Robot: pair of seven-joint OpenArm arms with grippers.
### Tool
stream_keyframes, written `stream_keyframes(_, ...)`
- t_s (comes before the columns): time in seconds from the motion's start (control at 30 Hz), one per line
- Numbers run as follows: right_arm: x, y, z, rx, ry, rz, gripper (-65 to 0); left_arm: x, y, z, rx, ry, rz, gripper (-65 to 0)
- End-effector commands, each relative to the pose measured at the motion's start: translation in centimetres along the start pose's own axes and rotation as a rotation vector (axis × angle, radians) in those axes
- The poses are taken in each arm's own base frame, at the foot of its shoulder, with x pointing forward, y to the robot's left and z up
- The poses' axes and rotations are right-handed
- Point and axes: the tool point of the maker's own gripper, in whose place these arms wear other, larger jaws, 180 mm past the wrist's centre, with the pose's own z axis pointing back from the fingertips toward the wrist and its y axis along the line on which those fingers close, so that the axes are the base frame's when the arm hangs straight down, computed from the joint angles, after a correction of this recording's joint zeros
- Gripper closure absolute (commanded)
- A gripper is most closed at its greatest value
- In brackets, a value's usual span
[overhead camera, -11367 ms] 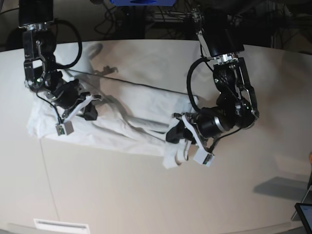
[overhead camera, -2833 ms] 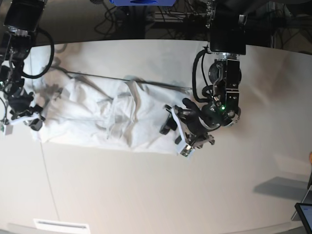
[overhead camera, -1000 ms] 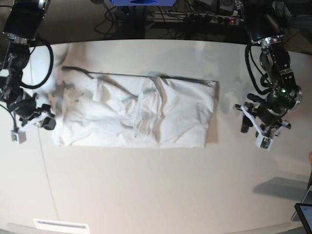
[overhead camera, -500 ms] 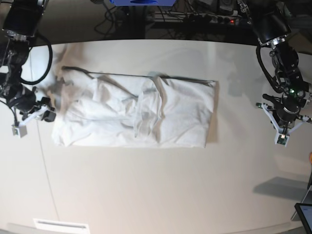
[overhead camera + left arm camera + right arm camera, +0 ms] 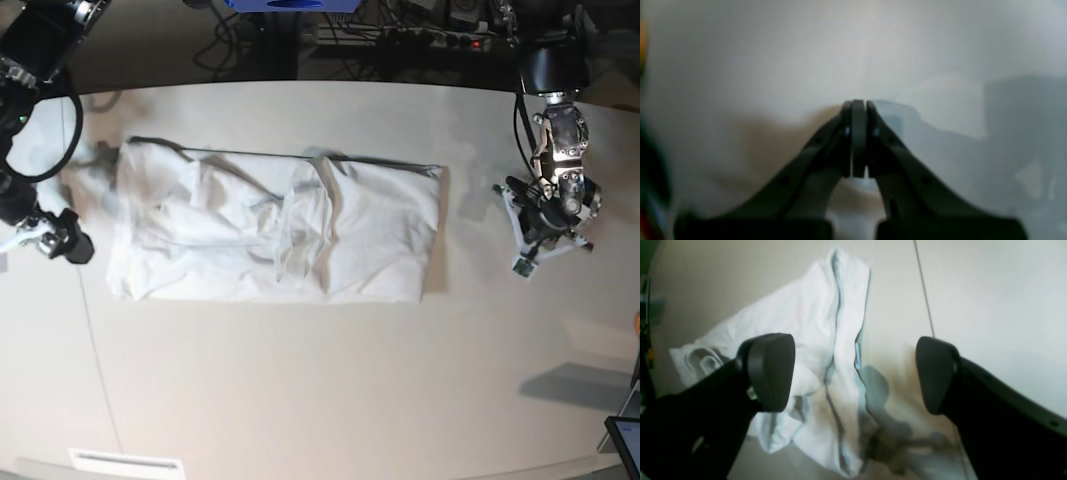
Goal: Fold the T-shirt properly
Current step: 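Move both grippers to the two ends of the folded shirt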
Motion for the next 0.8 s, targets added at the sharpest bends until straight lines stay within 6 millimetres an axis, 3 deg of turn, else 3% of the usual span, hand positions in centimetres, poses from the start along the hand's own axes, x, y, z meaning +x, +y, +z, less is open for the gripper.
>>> stream_keyframes(0.0, 0.8, 0.4, 0.0, 0.028, -0.021, -0.001, -55.3, 0.4, 1.4, 0.5, 0.039, -0.002, -0.015, 0.0)
stream_keyframes(0.17, -1.1, -1.4, -1.4, 0.031, 0.032, -0.099, -55.3, 1.2, 0.1, 0.4, -0.026, -0.037, -0.031, 0.0)
stream_keyframes(0.27, -0.9, -1.7, -1.5, 0.028, 0.014, -0.109, -55.3, 2.4, -1.6, 0.7, -0.130, -0.107, -0.016, 0.0)
stream_keyframes(0.5, -1.4, -1.6, -1.8, 0.031, 0.024, -0.114, -55.4, 3.5, -1.1, 1.8, -0.224, -0.240, 0.199, 0.0)
stream_keyframes(0.77, -4.7, -1.8, -4.1, 0.027, 0.127, -0.139, -54.8, 2.1, -3.4, 0.2, -0.420, -0.277, 0.467, 0.0)
